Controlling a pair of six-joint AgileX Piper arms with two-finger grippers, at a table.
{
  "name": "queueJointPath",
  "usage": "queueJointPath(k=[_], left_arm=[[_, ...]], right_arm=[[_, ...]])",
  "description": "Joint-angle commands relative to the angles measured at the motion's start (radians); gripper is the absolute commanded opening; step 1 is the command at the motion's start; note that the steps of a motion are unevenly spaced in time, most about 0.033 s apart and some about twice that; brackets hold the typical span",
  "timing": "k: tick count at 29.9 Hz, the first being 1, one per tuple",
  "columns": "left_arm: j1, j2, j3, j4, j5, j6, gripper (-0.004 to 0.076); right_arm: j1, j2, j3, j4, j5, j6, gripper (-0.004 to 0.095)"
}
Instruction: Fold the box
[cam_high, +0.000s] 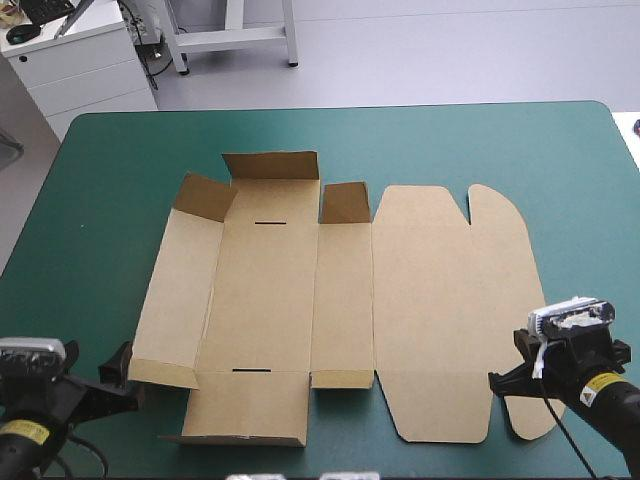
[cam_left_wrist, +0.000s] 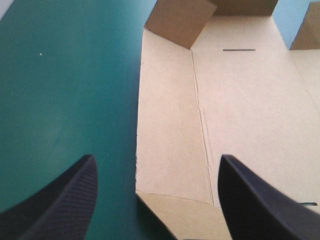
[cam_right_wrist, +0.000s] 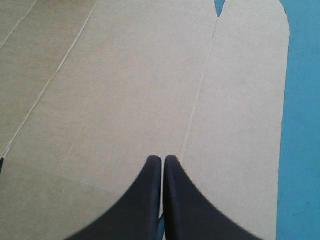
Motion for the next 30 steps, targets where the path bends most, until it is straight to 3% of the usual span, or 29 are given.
queueJointPath(k=[1,11,20,25,30], left_arm=[[0.002,0.182,-0.068,-0.010,-0.051,-0.013,0.0487],[0.002,0.670,-0.092,-0.026,0.016,-0.057,0.0487],[0.007,0.848,-0.250,-0.034,0.043,-0.037,0.0487],[0.166,0.911,-0.272,-0.104,0.101,0.005,0.0487],[0.397,0.953,-0.272,-0.423,0.188,0.243,0.0487]], right_arm=[[-0.008,-0.056,-0.004,0.025,-0.021,-0.023,-0.0001],[-0.008,-0.169,0.051,0.074,-0.002,-0.061,-0.0001],[-0.008,-0.173,0.051,0.078,0.003,-0.061,-0.0001],[-0.008,-0.173,0.051,0.078,0.003,-0.061,-0.0001],[-0.008,-0.173,0.051,0.083,-0.004,-0.065,-0.0001]])
